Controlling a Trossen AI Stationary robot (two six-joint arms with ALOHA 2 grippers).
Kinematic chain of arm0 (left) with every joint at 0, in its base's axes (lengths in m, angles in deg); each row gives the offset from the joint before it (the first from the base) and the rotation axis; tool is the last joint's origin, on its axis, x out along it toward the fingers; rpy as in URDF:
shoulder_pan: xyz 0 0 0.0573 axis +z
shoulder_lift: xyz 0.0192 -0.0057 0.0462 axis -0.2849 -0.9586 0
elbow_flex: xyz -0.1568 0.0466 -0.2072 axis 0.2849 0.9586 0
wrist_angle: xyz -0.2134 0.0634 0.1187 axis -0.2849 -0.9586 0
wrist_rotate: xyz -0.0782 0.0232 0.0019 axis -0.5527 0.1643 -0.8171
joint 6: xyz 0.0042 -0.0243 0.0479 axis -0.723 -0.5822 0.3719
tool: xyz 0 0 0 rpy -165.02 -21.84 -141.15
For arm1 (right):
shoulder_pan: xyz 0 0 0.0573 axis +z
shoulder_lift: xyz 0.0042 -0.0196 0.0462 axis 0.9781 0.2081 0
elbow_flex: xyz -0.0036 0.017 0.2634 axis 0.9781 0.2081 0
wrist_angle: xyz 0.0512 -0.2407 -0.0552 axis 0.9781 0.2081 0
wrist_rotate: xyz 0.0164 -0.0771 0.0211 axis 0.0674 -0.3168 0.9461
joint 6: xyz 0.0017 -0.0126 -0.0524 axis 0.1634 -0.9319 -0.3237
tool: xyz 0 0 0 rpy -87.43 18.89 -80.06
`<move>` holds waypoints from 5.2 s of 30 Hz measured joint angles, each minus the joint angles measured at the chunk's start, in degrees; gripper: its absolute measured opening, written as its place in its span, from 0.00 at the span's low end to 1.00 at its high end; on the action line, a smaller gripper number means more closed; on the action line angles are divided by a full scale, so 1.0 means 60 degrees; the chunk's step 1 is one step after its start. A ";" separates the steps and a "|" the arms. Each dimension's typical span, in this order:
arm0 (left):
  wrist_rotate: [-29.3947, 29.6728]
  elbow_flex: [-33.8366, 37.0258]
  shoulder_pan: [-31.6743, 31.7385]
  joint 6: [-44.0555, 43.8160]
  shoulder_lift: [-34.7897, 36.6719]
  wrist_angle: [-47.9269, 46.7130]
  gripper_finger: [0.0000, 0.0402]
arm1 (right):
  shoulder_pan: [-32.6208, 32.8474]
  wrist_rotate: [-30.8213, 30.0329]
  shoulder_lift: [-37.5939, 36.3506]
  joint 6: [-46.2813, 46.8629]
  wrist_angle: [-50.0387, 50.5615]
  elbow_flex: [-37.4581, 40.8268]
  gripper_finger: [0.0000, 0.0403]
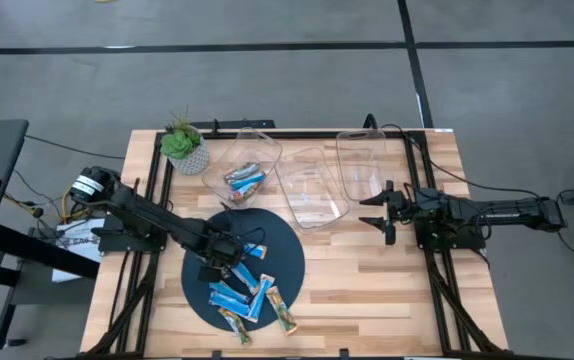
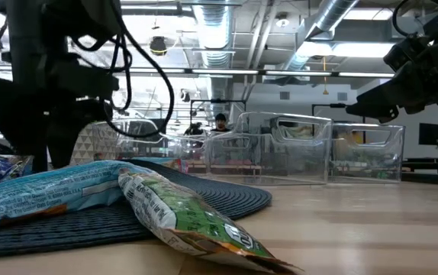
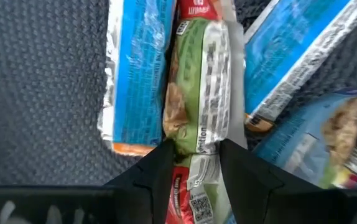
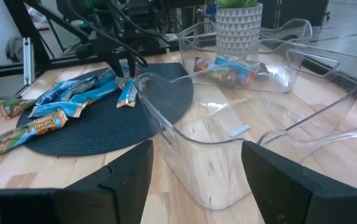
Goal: Pick and place Granola Bars by type
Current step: Put the red granola bar into the left transparent bin, then put the yellow granola bar into the middle transparent bin
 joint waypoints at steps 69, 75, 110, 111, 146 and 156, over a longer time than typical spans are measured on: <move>0.3243 0.0398 0.5368 0.2271 0.3729 0.2692 0.07 | 0.0000 0.0000 0.0000 -0.0002 -0.0005 0.0000 0.59; 0.2490 0.0398 0.6045 0.2013 0.3729 0.1807 0.07 | -0.0002 0.0000 0.0000 0.0000 -0.0004 -0.0002 0.59; 0.1751 0.0398 0.5112 0.2925 0.3729 0.2821 0.35 | 0.0001 0.0000 0.0000 -0.0003 -0.0007 -0.0002 0.59; 0.1720 0.0398 0.4910 0.3035 0.3733 0.3007 0.35 | -0.0002 0.0001 0.0000 -0.0001 -0.0004 0.0001 0.59; 0.0470 -0.0200 0.0532 0.2300 0.0754 0.2552 0.35 | 0.0002 0.0000 0.0000 -0.0004 -0.0024 0.0002 0.59; 0.0908 -0.1019 0.0728 0.1465 0.0109 0.1300 0.38 | 0.0002 0.0000 0.0000 -0.0004 -0.0004 -0.0002 0.59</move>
